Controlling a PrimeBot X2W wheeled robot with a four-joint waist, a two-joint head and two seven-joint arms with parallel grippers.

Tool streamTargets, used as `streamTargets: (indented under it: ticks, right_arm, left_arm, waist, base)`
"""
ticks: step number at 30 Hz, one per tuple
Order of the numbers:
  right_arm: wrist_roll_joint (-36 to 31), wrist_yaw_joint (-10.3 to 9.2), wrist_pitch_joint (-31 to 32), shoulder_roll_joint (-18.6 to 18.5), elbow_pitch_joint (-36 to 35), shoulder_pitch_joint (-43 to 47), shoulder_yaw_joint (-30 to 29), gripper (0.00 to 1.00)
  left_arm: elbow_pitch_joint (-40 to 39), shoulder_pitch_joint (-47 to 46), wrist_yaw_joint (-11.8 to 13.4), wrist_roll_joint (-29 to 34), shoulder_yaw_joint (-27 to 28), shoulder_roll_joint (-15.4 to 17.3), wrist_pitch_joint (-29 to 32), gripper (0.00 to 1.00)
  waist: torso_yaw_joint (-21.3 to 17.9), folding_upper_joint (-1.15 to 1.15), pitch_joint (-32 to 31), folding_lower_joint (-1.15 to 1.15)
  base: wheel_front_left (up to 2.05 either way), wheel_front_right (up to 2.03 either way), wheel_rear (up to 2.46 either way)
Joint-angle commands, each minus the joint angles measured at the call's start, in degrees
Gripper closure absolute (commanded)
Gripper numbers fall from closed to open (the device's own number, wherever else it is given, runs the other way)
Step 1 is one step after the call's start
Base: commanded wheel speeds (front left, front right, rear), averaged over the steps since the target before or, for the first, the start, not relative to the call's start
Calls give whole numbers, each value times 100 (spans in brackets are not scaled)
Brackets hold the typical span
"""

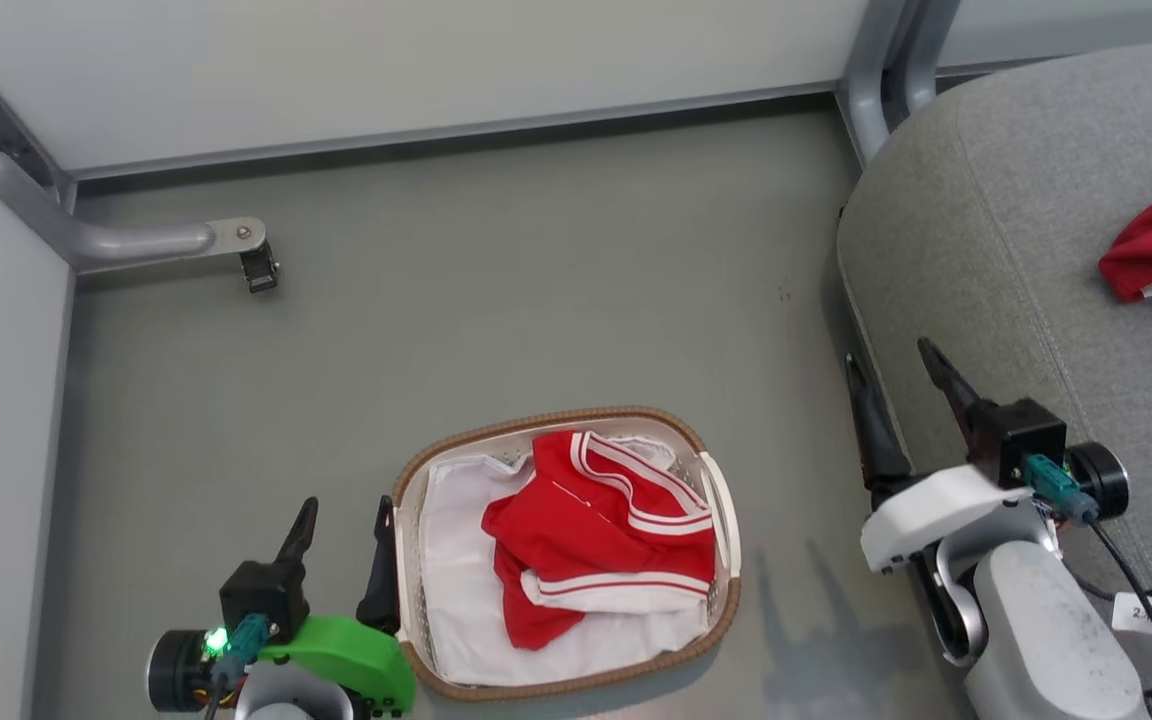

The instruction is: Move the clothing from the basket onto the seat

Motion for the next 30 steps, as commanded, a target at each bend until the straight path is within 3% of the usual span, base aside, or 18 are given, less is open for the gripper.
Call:
streamTargets:
  ticks: [1, 15, 30]
  right_arm:
    - [34, -6, -12, -23, -67, -161, 39, 0]
    - [282, -6, -13, -22, -654, -1142, 356, 0]
    - [487, -6, -12, -19, -1079, -1400, 597, 0]
  left_arm:
    - [125, -204, -55, -86, -83, 15, 5, 0]
    - [1835, -1917, -336, 26, -772, 23, 5, 0]
    - [3657, -3349, -407, 499, -1072, 375, 5, 0]
  waist:
    - [-164, 0, 480, 0]
    - [-740, 0, 2194, 0]
    - [-1190, 0, 3226, 0]
  base:
    - [0, 0, 0]
    - [0, 0, 0]
    - [0, 0, 0]
